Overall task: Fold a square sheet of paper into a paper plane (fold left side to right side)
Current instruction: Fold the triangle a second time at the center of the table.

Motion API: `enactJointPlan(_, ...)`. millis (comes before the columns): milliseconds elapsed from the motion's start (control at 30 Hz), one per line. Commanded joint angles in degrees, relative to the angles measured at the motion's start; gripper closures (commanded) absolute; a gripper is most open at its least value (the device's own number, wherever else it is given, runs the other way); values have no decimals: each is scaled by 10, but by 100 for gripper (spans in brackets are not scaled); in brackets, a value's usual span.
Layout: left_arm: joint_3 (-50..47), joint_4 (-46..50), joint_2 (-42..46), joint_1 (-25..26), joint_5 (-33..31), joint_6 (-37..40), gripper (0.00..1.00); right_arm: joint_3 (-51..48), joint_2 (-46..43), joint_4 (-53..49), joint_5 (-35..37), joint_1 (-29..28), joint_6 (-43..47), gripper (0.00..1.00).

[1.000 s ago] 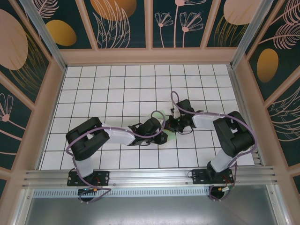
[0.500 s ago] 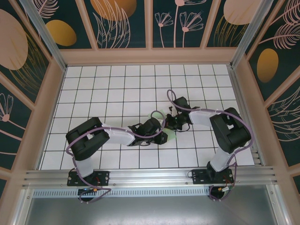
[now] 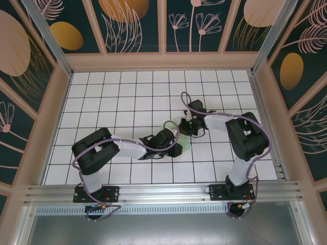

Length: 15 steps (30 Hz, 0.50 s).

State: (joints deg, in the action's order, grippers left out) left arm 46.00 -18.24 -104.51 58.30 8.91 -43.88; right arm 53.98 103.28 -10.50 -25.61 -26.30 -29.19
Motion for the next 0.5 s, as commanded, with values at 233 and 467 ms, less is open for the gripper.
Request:
enactJointPlan(233, -28, 78, -10, 12, 17, -18, 74, 48, 38, 33, 99, 43, 38, 100)
enactJointPlan(467, -24, 81, -10, 13, 17, -17, 74, 45, -29, 14, 81, 47, 47, 100)
